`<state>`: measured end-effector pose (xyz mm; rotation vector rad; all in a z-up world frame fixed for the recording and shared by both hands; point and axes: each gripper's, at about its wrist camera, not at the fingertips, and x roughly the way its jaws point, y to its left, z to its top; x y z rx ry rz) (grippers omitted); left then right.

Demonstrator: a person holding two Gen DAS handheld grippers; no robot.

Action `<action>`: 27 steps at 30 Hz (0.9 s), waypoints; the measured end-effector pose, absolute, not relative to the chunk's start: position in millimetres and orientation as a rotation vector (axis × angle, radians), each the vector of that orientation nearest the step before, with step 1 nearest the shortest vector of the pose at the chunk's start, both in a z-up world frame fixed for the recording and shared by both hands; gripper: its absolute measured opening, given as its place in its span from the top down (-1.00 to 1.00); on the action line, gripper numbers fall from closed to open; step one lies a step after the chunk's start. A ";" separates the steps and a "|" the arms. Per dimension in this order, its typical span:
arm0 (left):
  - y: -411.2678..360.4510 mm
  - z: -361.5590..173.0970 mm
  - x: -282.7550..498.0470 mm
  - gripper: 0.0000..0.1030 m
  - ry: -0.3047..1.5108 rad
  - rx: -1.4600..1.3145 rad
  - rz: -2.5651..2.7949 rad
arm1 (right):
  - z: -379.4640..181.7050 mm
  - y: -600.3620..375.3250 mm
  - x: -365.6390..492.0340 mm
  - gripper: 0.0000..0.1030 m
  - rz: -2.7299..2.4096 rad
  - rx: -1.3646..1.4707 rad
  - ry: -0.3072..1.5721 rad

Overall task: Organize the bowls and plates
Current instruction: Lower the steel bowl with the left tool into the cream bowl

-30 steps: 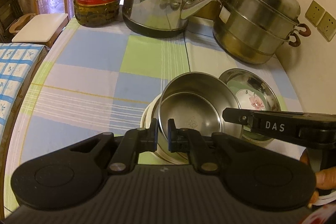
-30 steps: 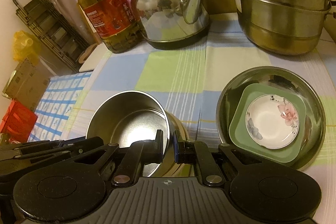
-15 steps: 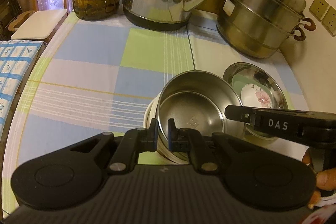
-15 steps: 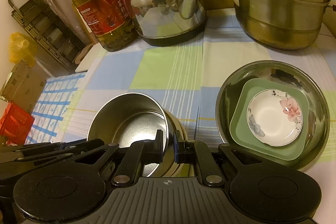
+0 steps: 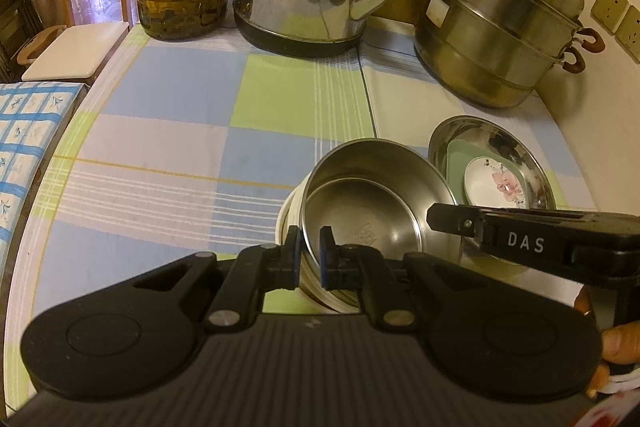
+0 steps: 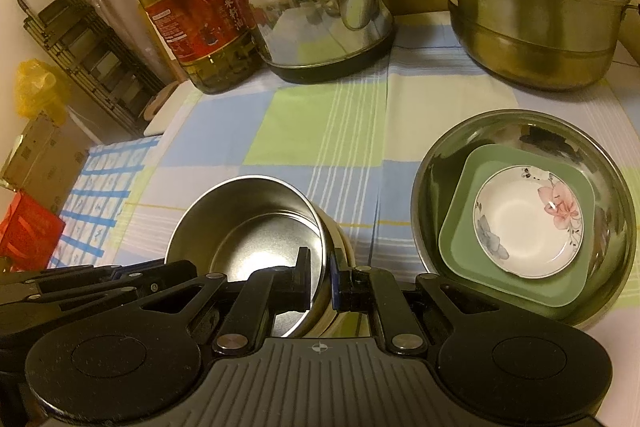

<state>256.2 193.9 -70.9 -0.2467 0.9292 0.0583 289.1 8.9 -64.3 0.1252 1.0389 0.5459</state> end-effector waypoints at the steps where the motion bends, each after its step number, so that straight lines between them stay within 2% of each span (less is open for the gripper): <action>1: 194.1 -70.9 256.2 0.86 0.929 -0.248 0.059 | -64.2 9.3 288.6 0.82 0.547 0.118 1.035; 10: 194.5 -71.4 255.5 0.85 0.932 -0.257 0.069 | -63.0 10.9 287.3 0.81 0.546 0.112 1.033; 17: 194.2 -69.2 252.6 0.74 0.927 -0.270 0.077 | -61.2 10.5 283.4 0.79 0.532 0.060 1.018; 19: 193.5 -67.6 251.0 0.74 0.922 -0.265 0.081 | -60.4 9.8 281.6 0.74 0.536 0.056 1.016; 24: 192.8 -62.1 245.1 0.73 0.913 -0.269 0.084 | -57.1 7.5 274.7 0.33 0.541 0.051 1.004; 27: 192.0 -56.8 239.0 0.71 0.903 -0.276 0.085 | -52.5 4.7 269.4 0.27 0.548 0.059 0.996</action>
